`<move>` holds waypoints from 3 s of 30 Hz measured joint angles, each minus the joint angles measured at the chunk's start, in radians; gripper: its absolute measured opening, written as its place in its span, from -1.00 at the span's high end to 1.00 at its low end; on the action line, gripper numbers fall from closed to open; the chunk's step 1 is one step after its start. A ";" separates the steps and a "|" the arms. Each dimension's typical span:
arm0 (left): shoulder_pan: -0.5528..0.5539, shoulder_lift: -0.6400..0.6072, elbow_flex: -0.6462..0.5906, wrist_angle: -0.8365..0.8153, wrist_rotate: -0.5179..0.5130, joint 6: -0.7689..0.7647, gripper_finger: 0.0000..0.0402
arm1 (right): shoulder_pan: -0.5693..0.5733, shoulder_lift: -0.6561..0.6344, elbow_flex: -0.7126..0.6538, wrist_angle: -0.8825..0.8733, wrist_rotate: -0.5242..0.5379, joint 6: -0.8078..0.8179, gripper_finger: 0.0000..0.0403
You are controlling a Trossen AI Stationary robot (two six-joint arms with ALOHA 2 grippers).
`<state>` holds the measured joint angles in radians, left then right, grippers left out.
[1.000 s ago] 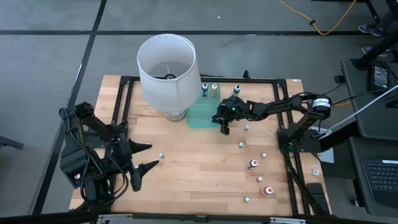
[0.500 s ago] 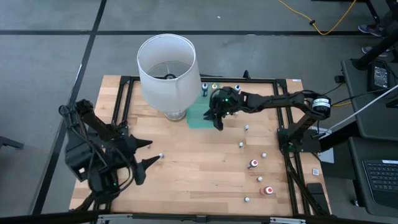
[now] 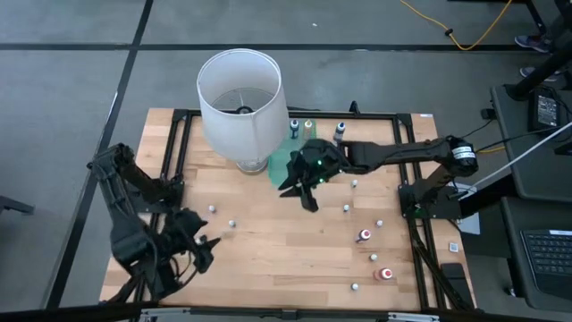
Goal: Pick & Place food coloring
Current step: Put the small light blue food coloring bottle into the green bin
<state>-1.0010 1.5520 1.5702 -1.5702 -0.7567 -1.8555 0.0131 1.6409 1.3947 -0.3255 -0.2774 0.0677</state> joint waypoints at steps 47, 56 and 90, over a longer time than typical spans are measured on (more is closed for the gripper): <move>0.019 0.563 -0.322 0.397 0.040 -0.428 -0.47 | 0.447 -0.001 -0.034 0.056 0.444 -0.080 0.47; 0.019 0.562 -0.402 0.452 -0.027 -0.415 -0.47 | 0.455 0.000 -0.149 0.246 0.422 -0.091 0.47; 0.153 0.561 -0.508 0.513 -0.121 -0.413 -0.44 | 0.456 0.000 -0.305 0.500 0.408 -0.071 0.47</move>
<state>-0.8482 2.1132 1.0622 -1.0568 -0.8775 -2.2689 0.4694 1.6409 1.0901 0.1749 0.1307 -0.0035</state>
